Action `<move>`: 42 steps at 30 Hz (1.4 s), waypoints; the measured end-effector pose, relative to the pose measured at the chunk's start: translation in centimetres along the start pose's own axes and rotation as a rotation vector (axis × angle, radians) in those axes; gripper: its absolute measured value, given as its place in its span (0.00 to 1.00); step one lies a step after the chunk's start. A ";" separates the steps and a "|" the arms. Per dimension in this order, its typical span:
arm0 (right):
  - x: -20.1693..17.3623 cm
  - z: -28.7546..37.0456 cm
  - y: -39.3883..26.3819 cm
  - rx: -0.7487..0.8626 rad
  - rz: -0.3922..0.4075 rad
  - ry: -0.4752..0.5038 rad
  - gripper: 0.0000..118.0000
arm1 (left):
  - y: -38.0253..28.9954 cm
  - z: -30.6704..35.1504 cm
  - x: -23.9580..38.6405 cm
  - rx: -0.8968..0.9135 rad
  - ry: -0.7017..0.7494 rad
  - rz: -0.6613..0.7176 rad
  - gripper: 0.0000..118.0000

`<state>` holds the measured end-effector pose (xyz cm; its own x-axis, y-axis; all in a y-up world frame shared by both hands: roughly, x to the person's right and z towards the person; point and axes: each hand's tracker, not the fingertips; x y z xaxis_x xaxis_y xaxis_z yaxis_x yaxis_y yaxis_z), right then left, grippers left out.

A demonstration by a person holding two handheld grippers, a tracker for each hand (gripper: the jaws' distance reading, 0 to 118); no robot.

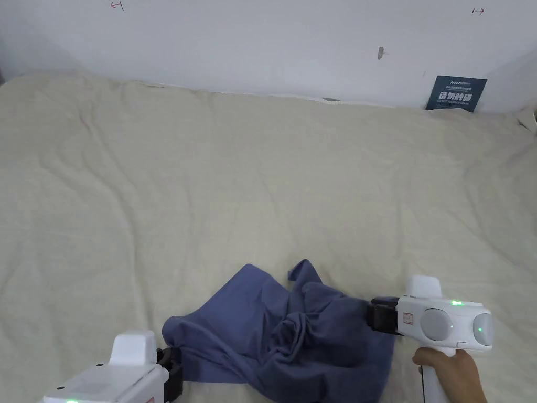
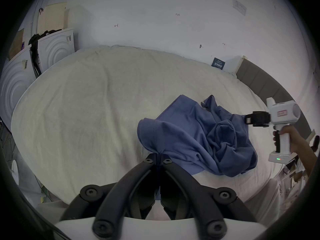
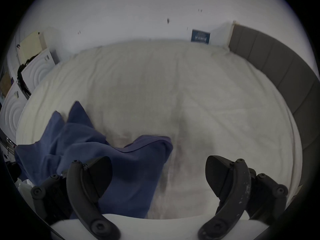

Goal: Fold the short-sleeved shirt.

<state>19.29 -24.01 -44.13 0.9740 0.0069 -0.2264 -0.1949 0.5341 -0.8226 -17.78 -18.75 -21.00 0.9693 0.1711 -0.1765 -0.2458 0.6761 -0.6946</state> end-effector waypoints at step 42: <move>2.8 28.0 28.3 0.750 0.035 -0.020 0.10 | 46.1 7.1 -0.5 0.555 0.172 0.004 0.03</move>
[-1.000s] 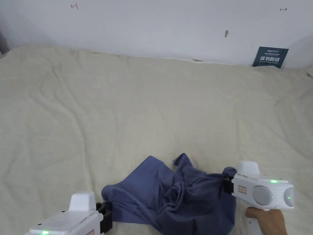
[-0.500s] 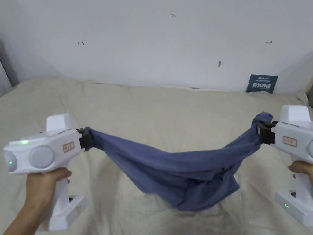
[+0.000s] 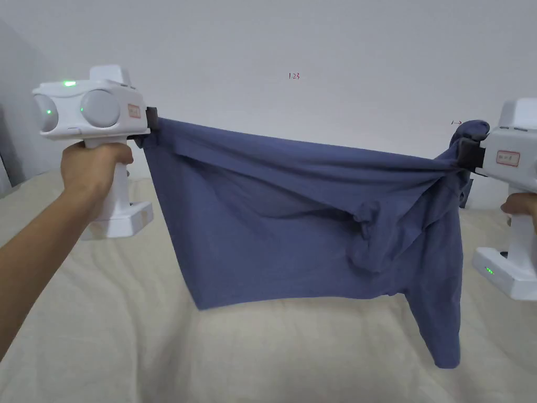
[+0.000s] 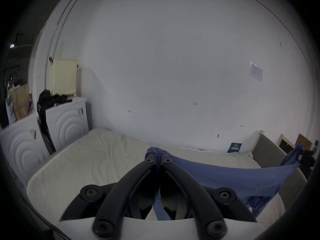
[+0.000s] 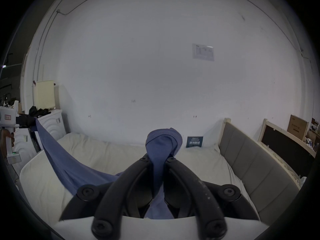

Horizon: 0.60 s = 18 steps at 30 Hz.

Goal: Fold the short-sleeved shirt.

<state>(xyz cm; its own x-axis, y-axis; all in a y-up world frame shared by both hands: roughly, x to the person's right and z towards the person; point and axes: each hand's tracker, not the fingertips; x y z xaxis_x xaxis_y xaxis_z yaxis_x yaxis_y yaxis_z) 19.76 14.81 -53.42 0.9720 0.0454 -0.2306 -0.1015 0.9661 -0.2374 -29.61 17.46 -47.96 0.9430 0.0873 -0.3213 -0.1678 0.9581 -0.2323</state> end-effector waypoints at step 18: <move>-2.3 -5.2 -13.5 -0.158 -0.076 -0.002 0.10 | -14.4 -5.2 -2.1 -0.143 0.089 -0.102 0.03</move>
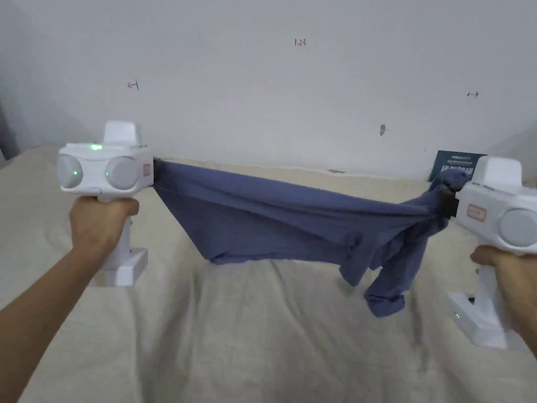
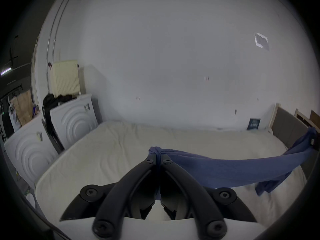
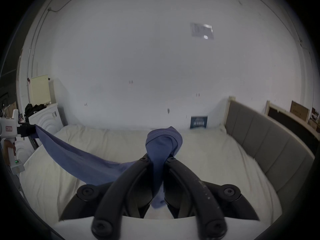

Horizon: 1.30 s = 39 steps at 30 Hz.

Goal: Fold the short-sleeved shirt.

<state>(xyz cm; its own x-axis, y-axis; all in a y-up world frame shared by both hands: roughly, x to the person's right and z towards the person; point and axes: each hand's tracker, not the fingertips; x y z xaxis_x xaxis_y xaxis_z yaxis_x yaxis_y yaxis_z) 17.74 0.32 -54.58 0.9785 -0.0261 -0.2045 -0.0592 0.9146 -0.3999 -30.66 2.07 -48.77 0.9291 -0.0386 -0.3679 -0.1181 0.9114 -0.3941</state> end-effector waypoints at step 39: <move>-0.4 19.1 -33.3 -0.513 -0.245 -0.050 0.45 | -34.7 17.8 -8.6 -0.607 0.003 0.058 0.70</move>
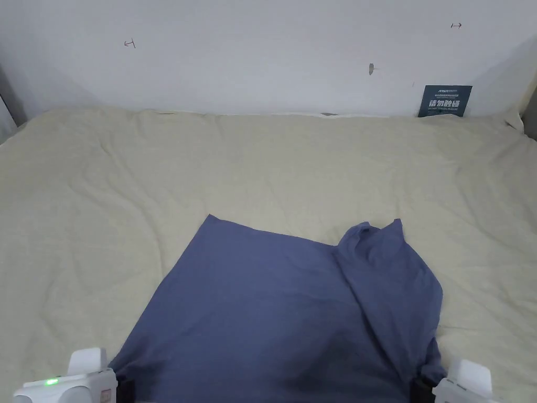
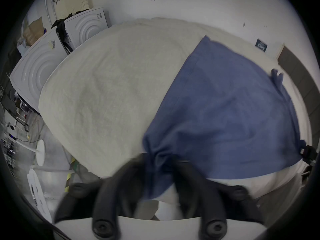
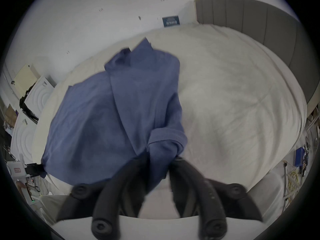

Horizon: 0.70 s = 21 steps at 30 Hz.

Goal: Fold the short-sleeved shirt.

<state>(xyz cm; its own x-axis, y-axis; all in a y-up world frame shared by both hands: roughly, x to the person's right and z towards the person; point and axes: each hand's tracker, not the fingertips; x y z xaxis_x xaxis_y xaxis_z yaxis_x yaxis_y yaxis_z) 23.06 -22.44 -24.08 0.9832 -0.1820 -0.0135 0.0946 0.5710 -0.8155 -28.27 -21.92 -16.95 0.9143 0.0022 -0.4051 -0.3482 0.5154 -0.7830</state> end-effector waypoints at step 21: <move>-6.1 17.1 10.6 0.796 0.245 -0.070 0.69 | 8.3 18.3 11.4 0.867 -0.229 -0.066 0.72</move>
<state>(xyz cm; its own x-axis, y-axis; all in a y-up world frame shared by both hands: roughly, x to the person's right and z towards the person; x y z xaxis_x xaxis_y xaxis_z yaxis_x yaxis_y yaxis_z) 20.77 -1.58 -22.80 0.9953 0.0556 -0.0796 -0.0665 0.9878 -0.1411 -16.93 -1.99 -19.43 0.9781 0.0724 -0.1953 -0.0996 0.9861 -0.1330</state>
